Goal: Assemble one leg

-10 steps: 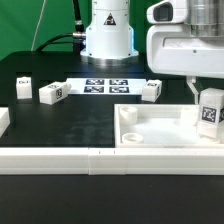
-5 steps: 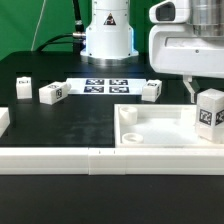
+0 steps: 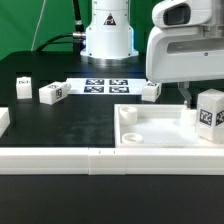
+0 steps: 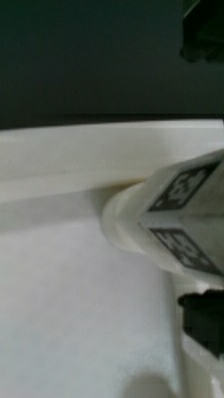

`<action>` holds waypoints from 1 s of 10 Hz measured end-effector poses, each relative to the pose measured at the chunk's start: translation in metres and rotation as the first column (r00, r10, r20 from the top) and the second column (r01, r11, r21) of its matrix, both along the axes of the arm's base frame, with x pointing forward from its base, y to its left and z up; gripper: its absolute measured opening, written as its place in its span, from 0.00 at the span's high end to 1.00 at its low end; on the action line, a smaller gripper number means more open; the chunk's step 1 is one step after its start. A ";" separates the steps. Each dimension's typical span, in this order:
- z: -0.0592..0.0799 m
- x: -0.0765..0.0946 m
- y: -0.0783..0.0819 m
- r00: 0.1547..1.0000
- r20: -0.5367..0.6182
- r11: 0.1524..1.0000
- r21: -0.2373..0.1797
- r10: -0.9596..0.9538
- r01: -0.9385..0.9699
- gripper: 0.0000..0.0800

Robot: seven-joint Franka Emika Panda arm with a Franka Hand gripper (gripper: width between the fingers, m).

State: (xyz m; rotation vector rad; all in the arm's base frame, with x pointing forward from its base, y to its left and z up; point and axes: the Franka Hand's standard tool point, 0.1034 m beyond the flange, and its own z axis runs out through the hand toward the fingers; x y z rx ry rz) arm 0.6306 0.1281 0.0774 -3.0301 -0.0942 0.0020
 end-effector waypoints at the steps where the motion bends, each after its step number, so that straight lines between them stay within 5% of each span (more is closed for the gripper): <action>1: 0.000 0.002 -0.005 0.990 0.023 0.991 -0.001 0.137 -0.137 0.19; 6: 0.001 0.005 -0.009 0.892 0.055 0.893 -0.045 0.449 -0.447 0.19; 9: 0.001 0.005 -0.009 0.892 0.055 0.893 -0.044 0.449 -0.447 0.64; 10: 0.001 0.005 -0.009 0.892 0.055 0.893 -0.044 0.449 -0.447 0.64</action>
Offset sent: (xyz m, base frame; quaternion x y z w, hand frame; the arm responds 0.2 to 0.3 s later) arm 0.0040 0.0016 0.0094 -0.0470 0.0076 -0.2744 0.9604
